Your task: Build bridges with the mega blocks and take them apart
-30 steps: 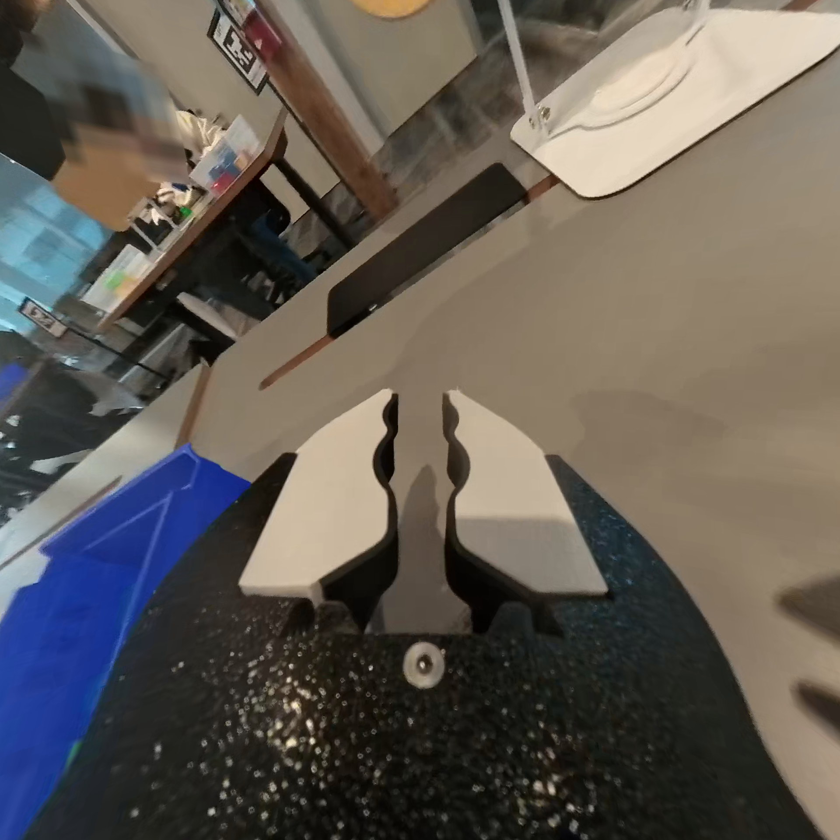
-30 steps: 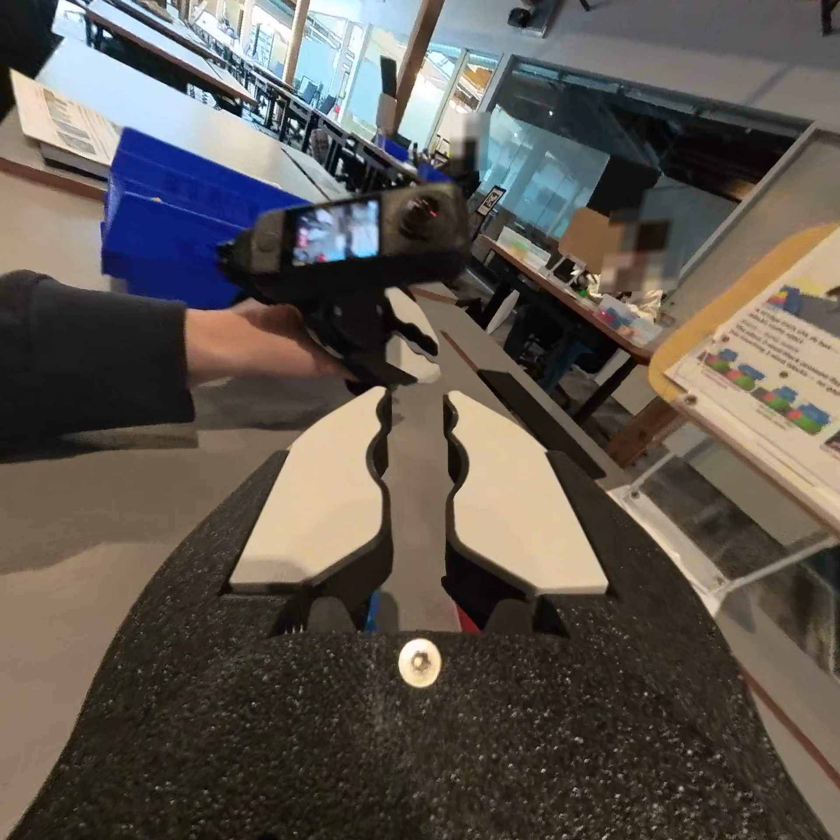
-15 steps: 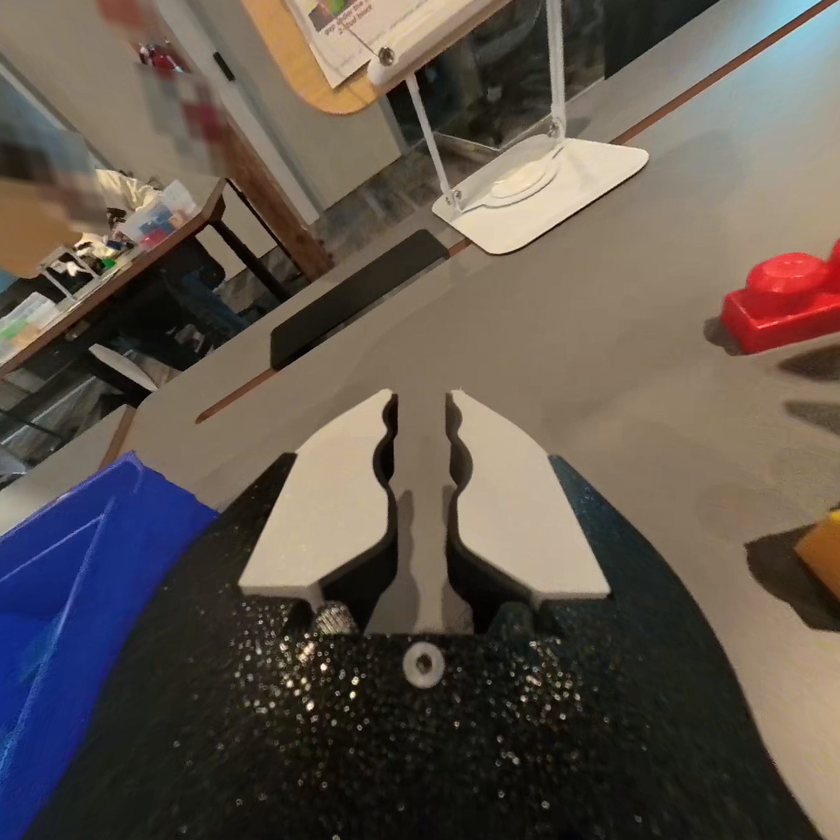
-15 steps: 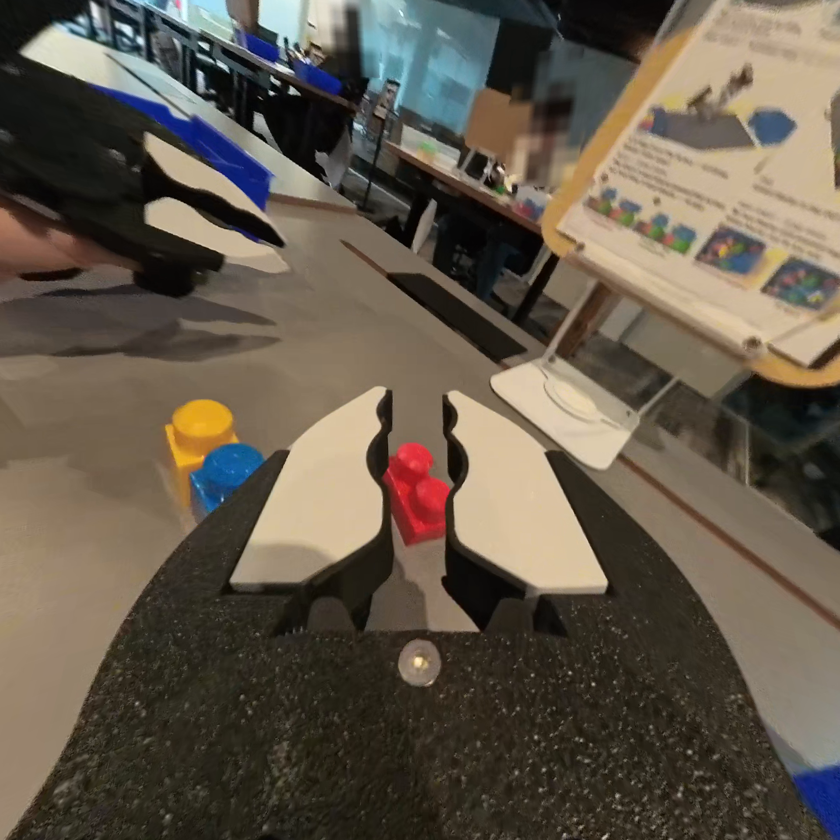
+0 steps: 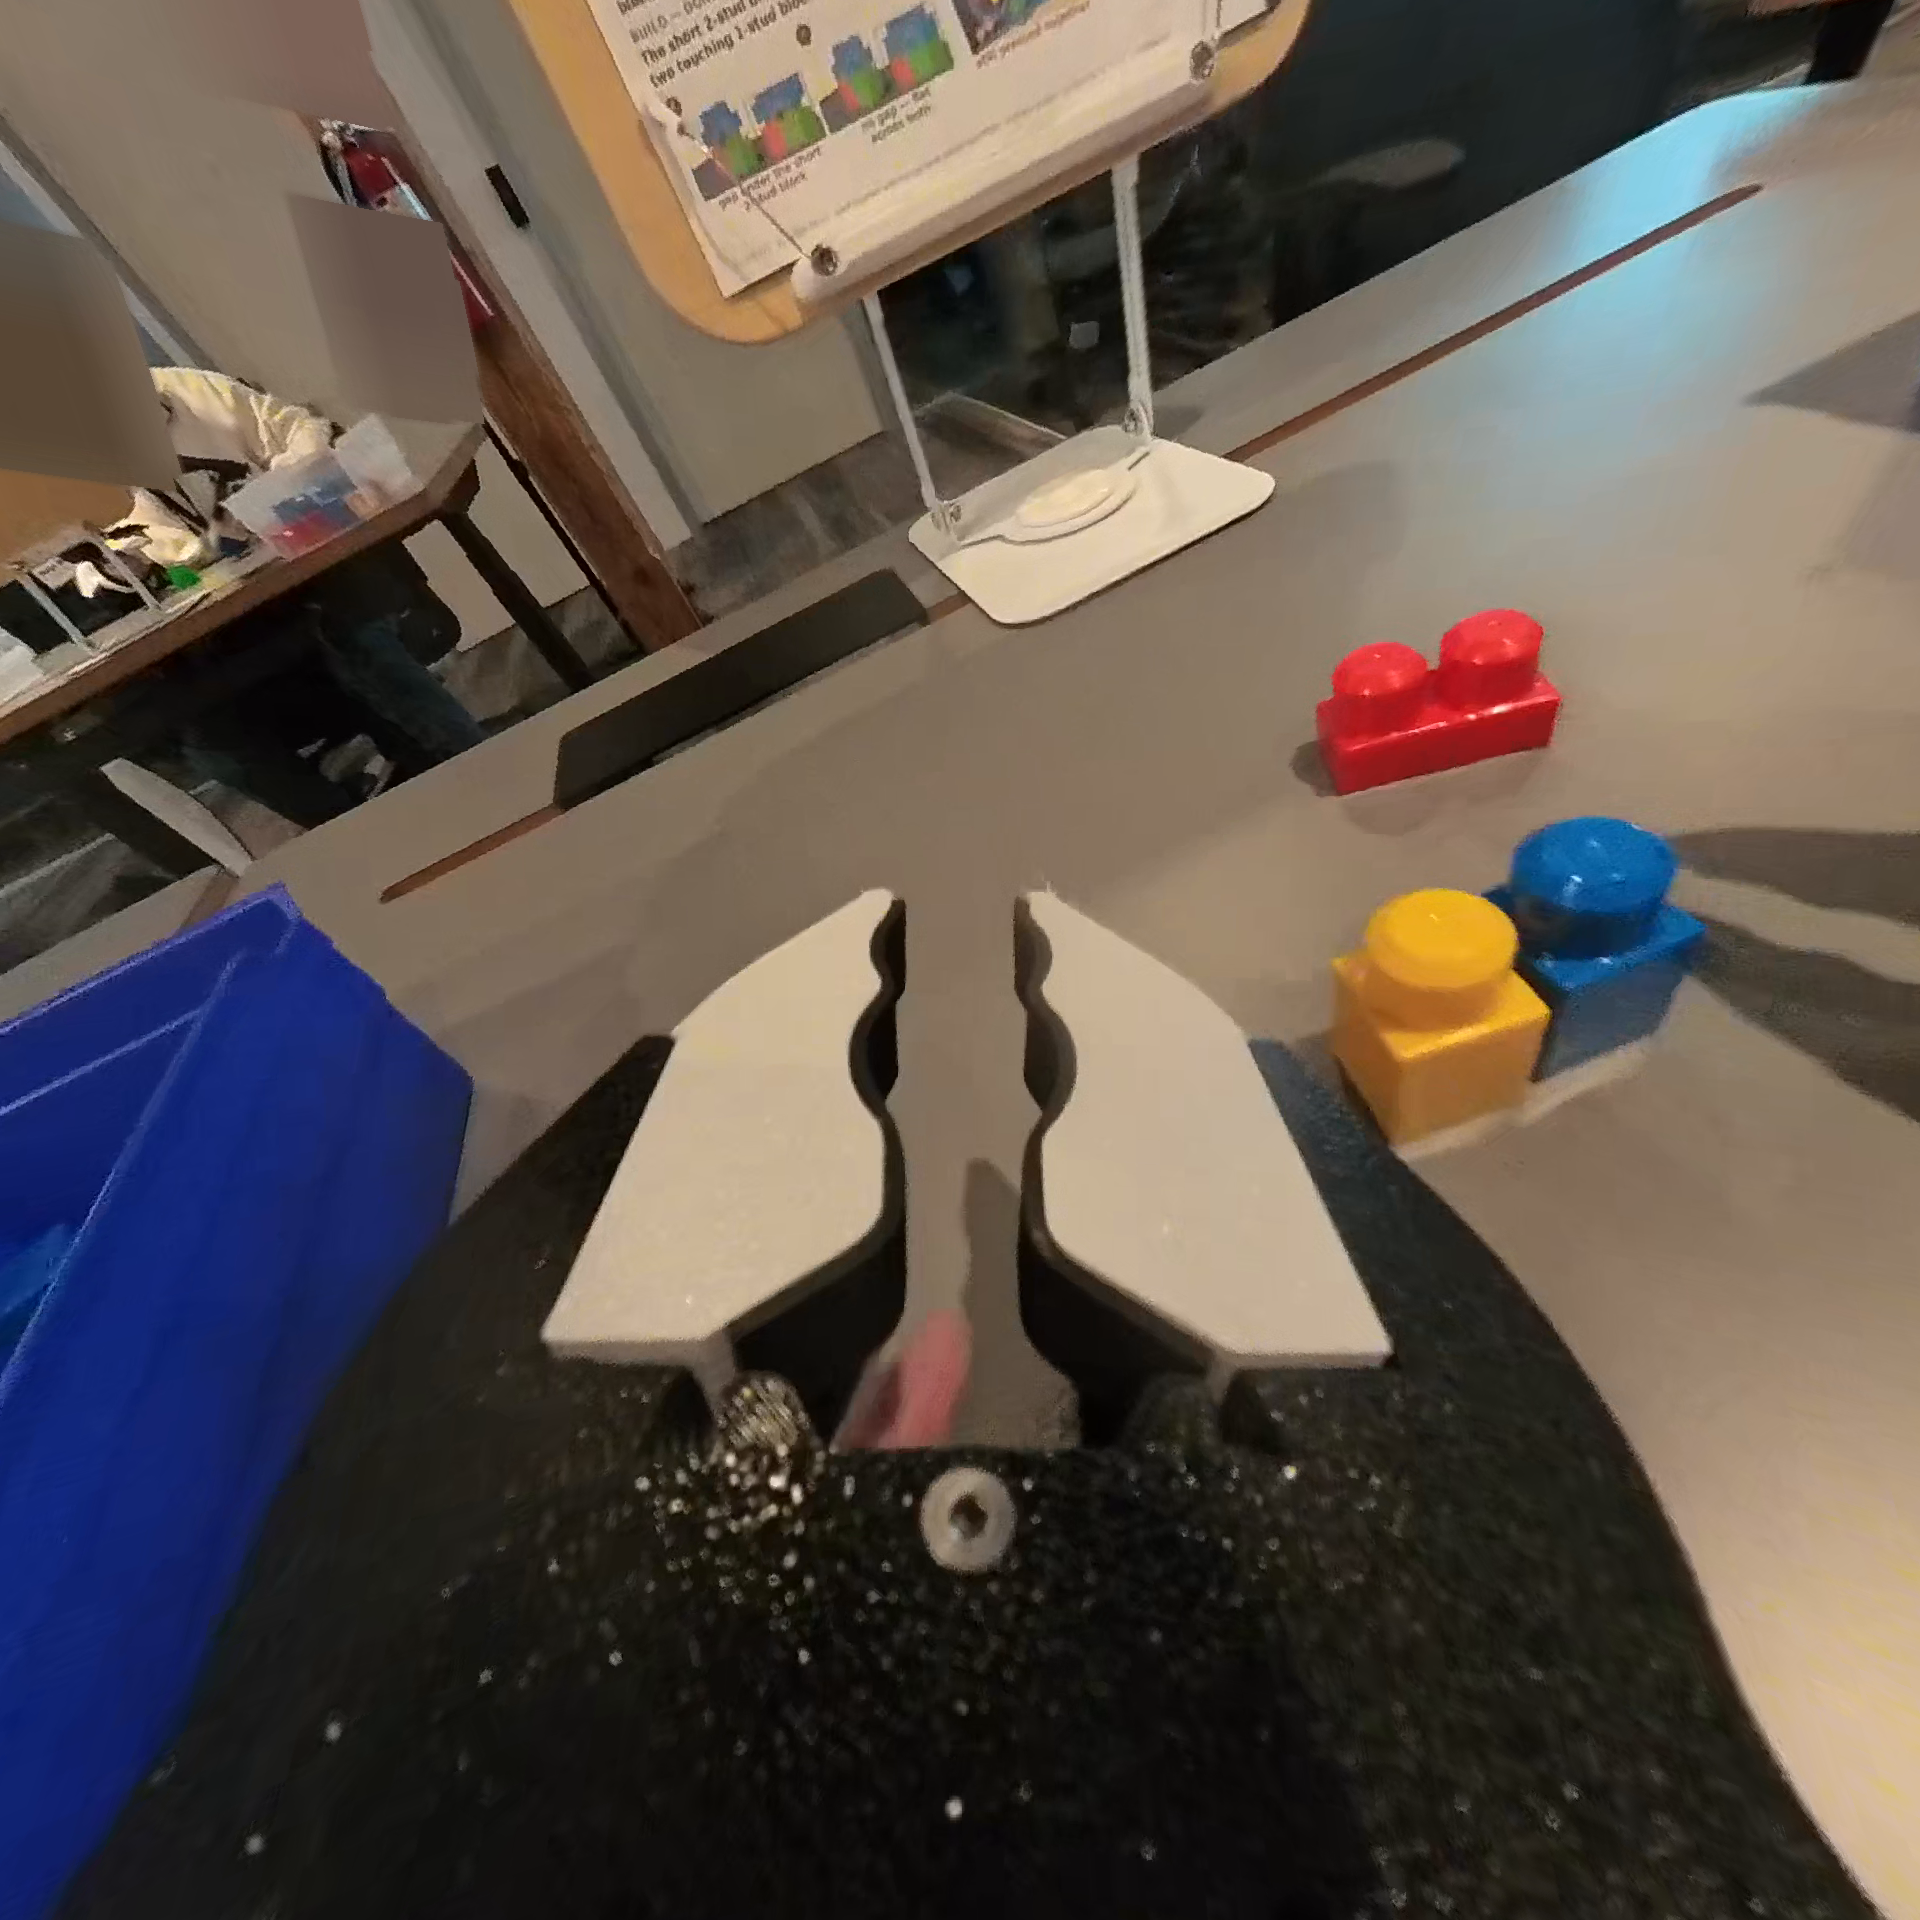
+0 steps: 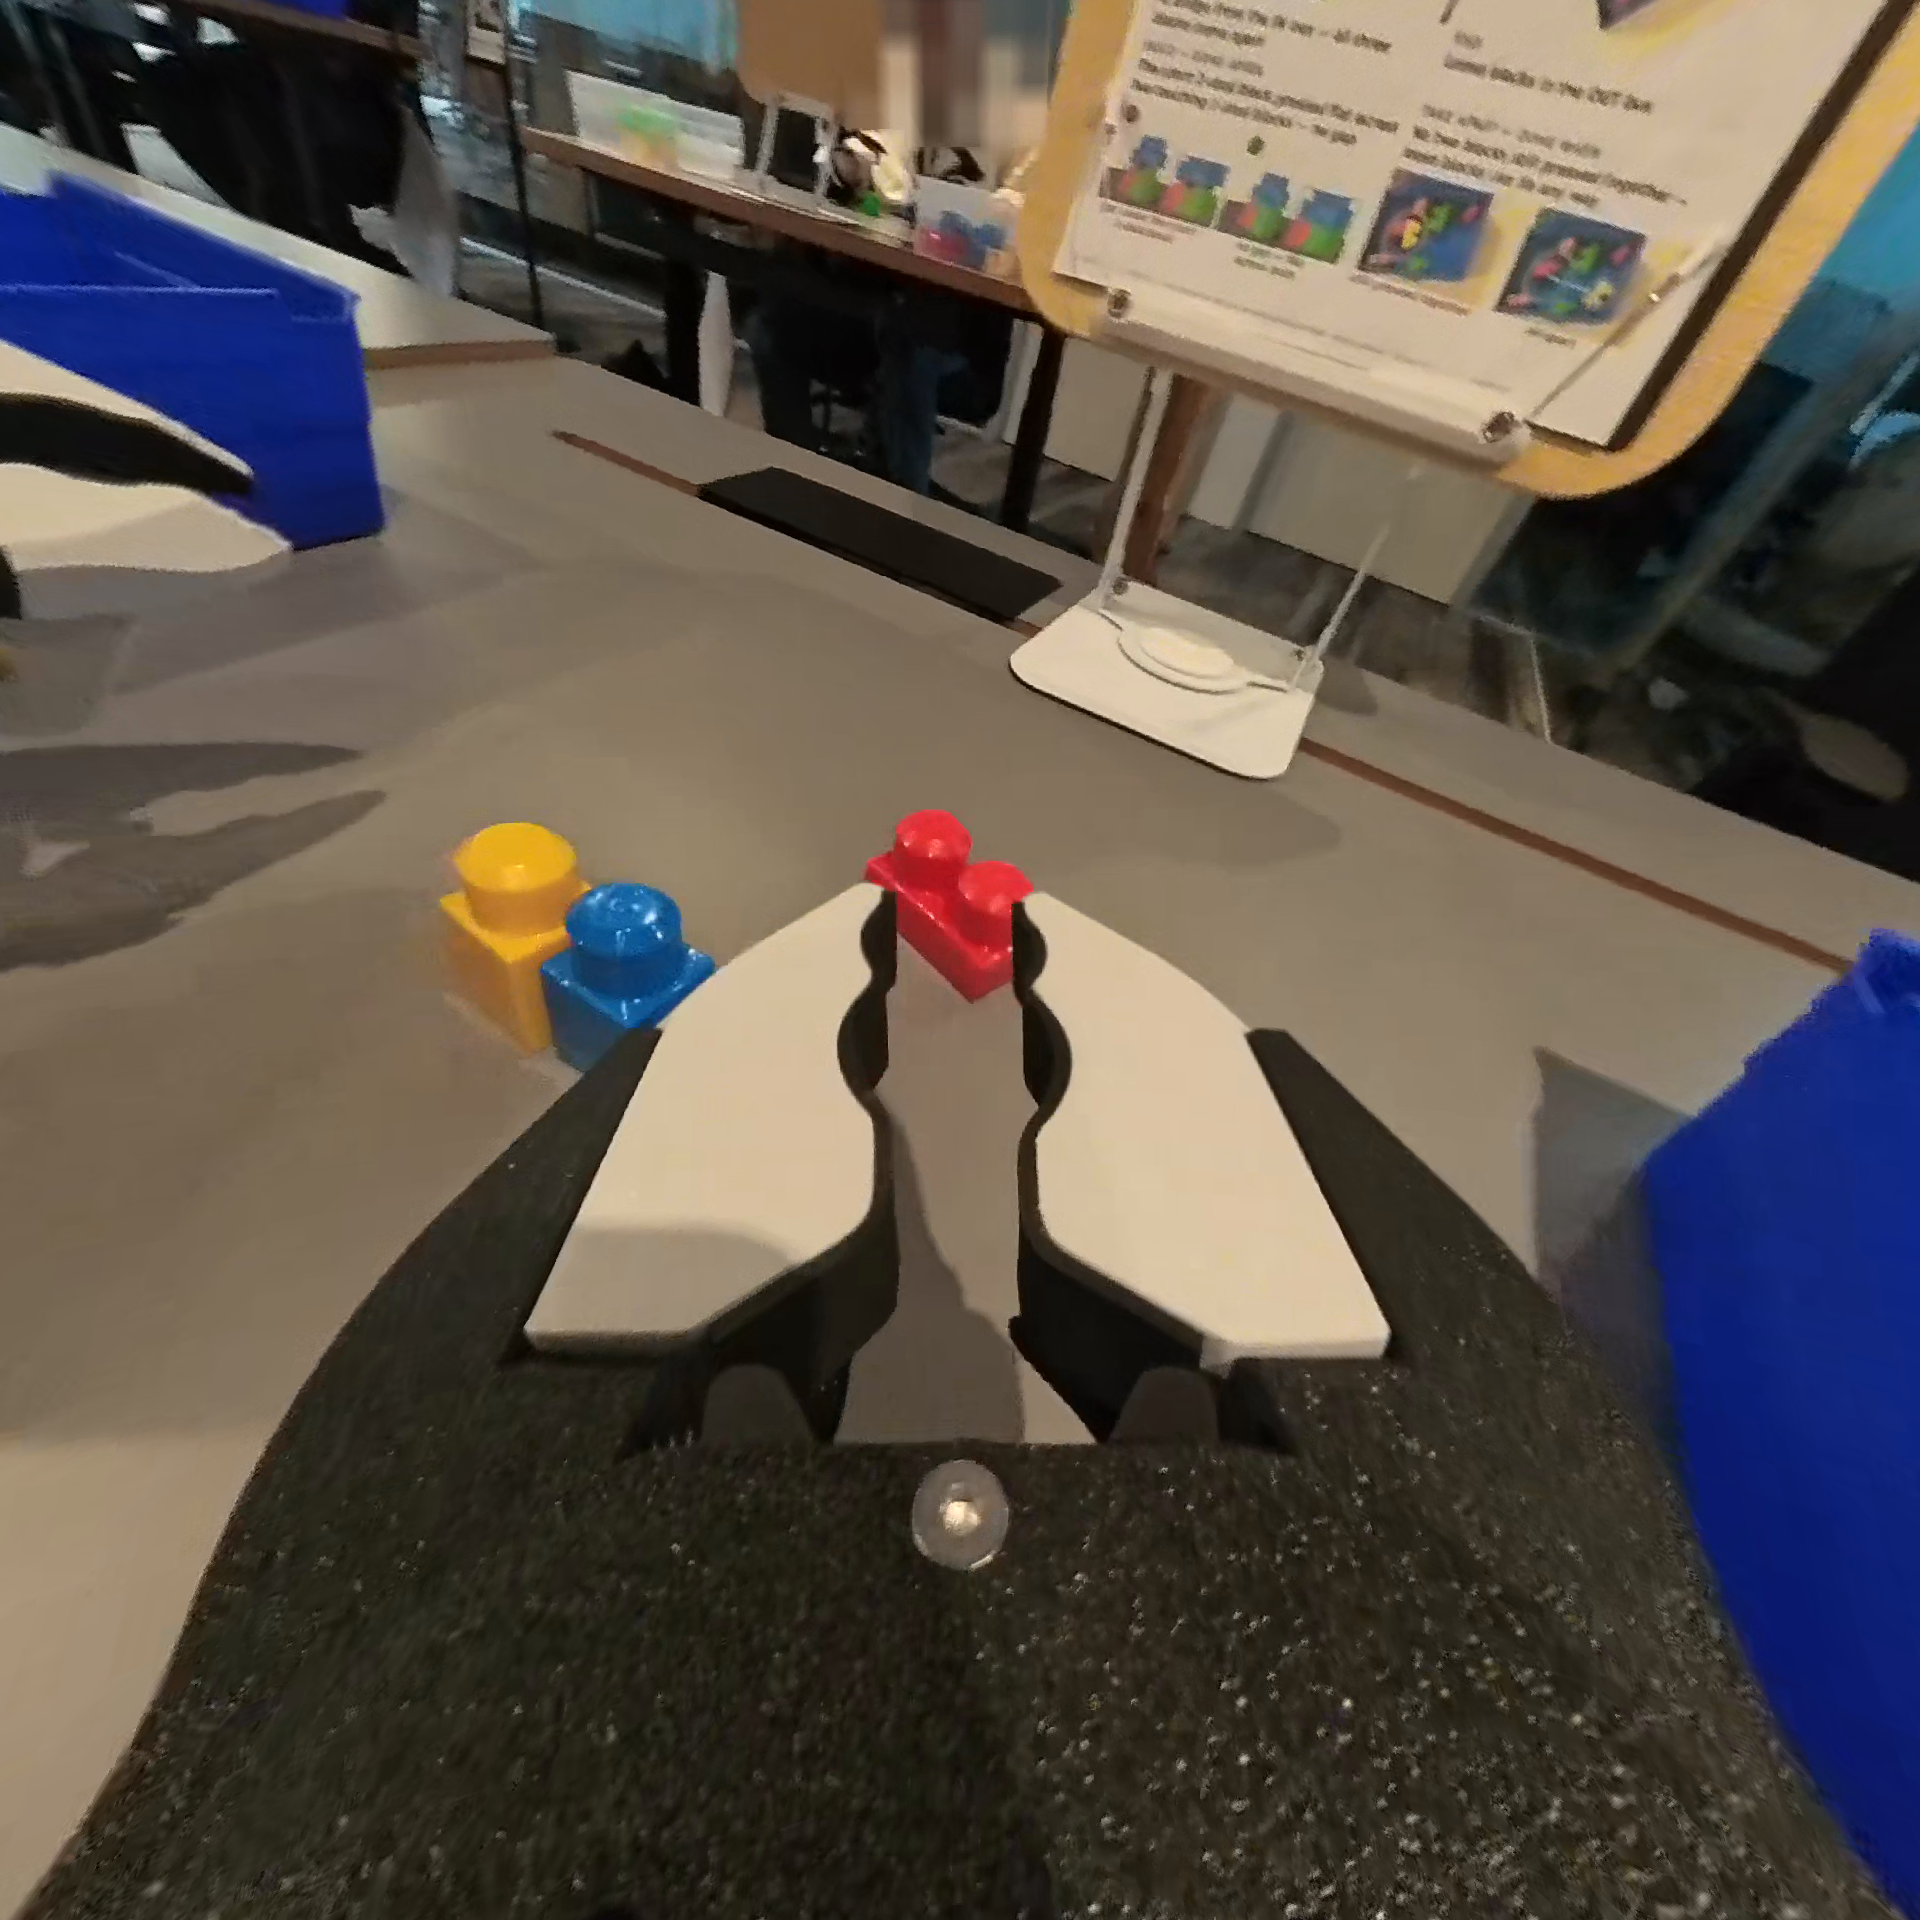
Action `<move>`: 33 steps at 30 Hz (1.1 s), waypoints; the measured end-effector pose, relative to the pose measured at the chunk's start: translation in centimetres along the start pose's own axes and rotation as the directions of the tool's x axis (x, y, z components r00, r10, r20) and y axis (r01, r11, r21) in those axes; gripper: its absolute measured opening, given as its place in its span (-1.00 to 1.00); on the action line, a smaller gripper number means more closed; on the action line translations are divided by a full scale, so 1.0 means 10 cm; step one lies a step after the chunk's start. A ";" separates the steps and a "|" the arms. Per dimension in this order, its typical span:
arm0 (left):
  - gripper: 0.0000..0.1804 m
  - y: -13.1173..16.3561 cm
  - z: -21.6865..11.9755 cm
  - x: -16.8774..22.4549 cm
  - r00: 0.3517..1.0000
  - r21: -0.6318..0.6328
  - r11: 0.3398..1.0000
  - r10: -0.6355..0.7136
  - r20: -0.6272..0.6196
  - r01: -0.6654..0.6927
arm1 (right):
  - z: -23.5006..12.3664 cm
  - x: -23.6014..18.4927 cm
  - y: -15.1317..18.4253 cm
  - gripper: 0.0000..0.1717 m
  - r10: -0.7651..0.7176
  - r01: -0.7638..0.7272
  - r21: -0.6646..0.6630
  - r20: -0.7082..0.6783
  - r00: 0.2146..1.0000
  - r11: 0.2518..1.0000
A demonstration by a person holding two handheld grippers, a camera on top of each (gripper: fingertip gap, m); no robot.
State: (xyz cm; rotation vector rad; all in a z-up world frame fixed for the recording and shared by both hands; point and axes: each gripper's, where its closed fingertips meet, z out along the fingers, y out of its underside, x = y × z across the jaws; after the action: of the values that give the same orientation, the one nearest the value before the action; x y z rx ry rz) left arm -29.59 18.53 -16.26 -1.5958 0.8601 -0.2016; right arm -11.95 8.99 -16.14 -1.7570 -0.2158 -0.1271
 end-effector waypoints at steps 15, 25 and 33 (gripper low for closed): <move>-0.84 0.26 -0.65 0.25 0.999 -0.145 0.989 -0.037 -0.019 0.034 | -0.64 -0.58 0.28 -0.80 0.107 -0.108 -0.062 -0.025 0.994 0.992; -1.00 0.28 -0.83 0.35 1.000 -0.146 0.989 -0.027 -0.015 0.025 | -0.70 -0.70 0.28 -1.00 0.103 -0.103 -0.129 -0.006 0.995 0.986; -1.00 0.33 -0.85 0.41 0.999 -0.158 0.987 0.001 -0.039 -0.007 | -0.70 -0.73 0.34 -1.00 0.142 -0.141 -0.122 -0.004 0.990 0.982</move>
State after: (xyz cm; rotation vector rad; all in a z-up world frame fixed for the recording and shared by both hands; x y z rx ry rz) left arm -32.97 9.39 -18.62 -1.7430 0.9283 -0.1653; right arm -18.10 0.93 -19.52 -1.8881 -0.0871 -0.0336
